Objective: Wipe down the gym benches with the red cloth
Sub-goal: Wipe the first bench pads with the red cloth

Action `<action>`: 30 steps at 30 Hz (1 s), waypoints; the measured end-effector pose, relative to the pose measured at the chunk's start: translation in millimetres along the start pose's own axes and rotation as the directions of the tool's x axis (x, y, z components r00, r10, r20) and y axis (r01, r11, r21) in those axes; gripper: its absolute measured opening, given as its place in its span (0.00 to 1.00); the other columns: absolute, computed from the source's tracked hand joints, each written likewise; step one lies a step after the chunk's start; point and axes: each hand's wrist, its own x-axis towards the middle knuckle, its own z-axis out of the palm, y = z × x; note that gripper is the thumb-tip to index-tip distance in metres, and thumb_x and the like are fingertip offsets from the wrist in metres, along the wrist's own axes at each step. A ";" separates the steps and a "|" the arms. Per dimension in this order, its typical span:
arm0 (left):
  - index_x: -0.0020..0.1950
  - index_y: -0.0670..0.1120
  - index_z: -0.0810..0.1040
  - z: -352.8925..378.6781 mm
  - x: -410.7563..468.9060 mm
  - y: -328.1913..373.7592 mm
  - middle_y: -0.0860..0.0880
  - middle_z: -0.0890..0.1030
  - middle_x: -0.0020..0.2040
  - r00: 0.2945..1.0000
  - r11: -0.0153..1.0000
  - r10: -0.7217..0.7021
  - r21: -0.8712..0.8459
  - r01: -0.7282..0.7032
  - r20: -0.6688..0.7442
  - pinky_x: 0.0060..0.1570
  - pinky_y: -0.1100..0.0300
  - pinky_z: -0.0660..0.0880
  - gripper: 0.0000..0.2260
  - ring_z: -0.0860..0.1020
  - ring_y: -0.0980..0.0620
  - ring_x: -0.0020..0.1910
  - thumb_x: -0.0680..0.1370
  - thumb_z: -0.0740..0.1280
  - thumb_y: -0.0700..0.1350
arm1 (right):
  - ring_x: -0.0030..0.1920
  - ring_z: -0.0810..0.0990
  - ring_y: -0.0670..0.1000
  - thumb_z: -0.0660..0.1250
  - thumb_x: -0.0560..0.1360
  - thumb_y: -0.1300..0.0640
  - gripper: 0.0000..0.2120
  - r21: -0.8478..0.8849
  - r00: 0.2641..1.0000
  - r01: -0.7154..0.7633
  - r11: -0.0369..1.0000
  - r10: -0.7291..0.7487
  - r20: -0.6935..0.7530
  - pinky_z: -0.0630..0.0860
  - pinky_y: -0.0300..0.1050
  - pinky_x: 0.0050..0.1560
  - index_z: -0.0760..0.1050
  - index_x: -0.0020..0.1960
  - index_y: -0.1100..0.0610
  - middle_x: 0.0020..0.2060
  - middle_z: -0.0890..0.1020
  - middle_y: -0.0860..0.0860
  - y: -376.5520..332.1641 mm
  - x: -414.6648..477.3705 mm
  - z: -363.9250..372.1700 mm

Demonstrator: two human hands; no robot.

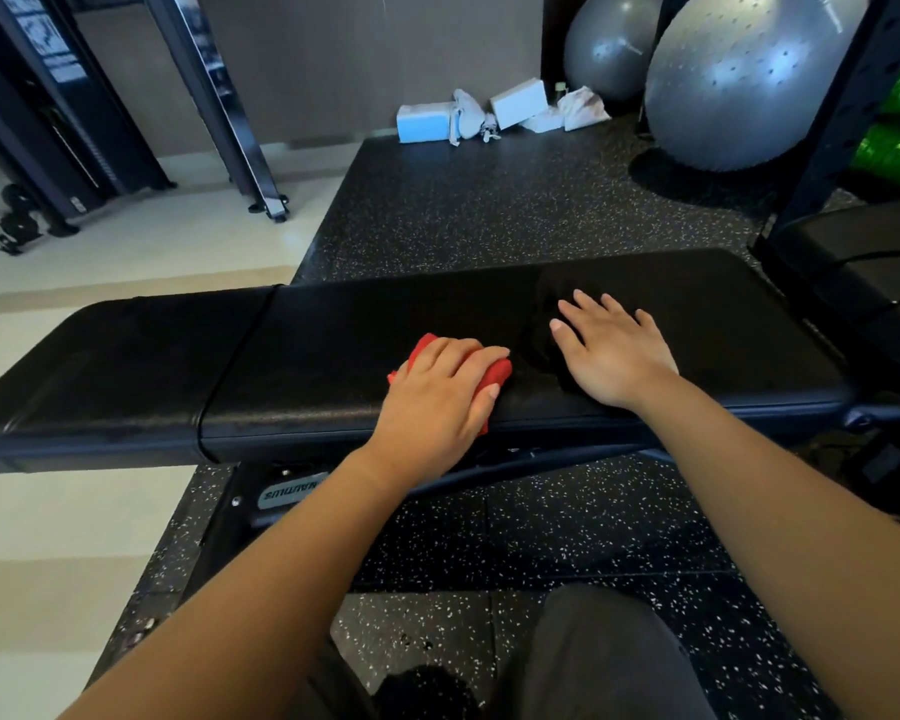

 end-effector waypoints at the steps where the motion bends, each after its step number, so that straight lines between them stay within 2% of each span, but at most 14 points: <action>1: 0.69 0.53 0.69 3.8 3.9 8.7 0.51 0.73 0.64 1.000 1.000 -0.009 0.003 0.009 -0.008 0.64 0.48 0.68 0.22 0.68 0.49 0.65 0.79 0.48 0.56 | 0.77 0.47 0.51 0.42 0.81 0.42 0.26 0.002 1.000 0.006 1.000 -0.006 -0.004 0.44 0.55 0.75 0.54 0.77 0.49 0.77 0.52 0.47 0.3 -1.1 0.1; 5: 0.68 0.54 0.70 12.1 3.9 26.0 0.52 0.73 0.64 0.986 0.990 -0.125 0.048 0.131 -0.114 0.58 0.49 0.70 0.22 0.69 0.50 0.66 0.78 0.49 0.56 | 0.77 0.47 0.51 0.43 0.82 0.44 0.25 -0.010 0.999 0.041 0.999 -0.041 0.018 0.46 0.52 0.75 0.53 0.77 0.49 0.78 0.51 0.49 8.7 -9.6 -4.3; 10: 0.67 0.53 0.71 17.0 -0.9 27.4 0.51 0.74 0.63 0.973 0.983 -0.150 0.078 0.165 -0.177 0.57 0.49 0.71 0.20 0.70 0.49 0.65 0.79 0.51 0.55 | 0.77 0.46 0.51 0.42 0.81 0.42 0.25 -0.080 1.000 0.023 0.997 -0.021 0.020 0.45 0.52 0.75 0.51 0.77 0.46 0.78 0.50 0.49 29.1 -24.2 -9.6; 15: 0.65 0.52 0.73 19.3 22.7 22.1 0.49 0.77 0.60 0.980 0.991 -0.115 0.055 0.125 -0.162 0.54 0.48 0.72 0.21 0.72 0.47 0.61 0.78 0.50 0.55 | 0.77 0.44 0.50 0.42 0.80 0.40 0.26 -0.103 0.999 -0.045 0.994 0.046 0.012 0.44 0.55 0.75 0.50 0.77 0.44 0.78 0.48 0.47 40.5 -21.4 -12.8; 22: 0.70 0.56 0.66 23.4 61.2 16.0 0.51 0.70 0.67 0.994 0.994 -0.112 0.006 0.112 0.009 0.63 0.46 0.66 0.18 0.64 0.48 0.68 0.81 0.52 0.54 | 0.77 0.44 0.49 0.43 0.80 0.38 0.27 -0.103 0.997 -0.071 0.992 0.072 -0.001 0.43 0.55 0.75 0.50 0.77 0.44 0.78 0.48 0.46 36.8 -21.1 -11.8; 27: 0.71 0.56 0.65 18.7 48.3 25.4 0.52 0.68 0.68 0.991 0.992 -0.129 -0.013 0.129 0.022 0.63 0.47 0.64 0.18 0.62 0.49 0.68 0.81 0.53 0.53 | 0.77 0.44 0.50 0.42 0.80 0.39 0.27 -0.118 0.998 -0.063 0.991 0.065 0.009 0.43 0.54 0.75 0.49 0.78 0.45 0.78 0.47 0.47 34.9 -26.7 -11.5; 30: 0.70 0.56 0.66 14.9 27.9 31.5 0.52 0.70 0.66 0.996 0.997 -0.082 -0.017 0.081 -0.019 0.61 0.48 0.67 0.18 0.64 0.50 0.67 0.80 0.51 0.54 | 0.77 0.44 0.50 0.42 0.81 0.40 0.27 -0.125 0.998 -0.056 0.991 0.057 0.006 0.43 0.54 0.75 0.49 0.78 0.46 0.78 0.47 0.47 35.2 -31.8 -10.6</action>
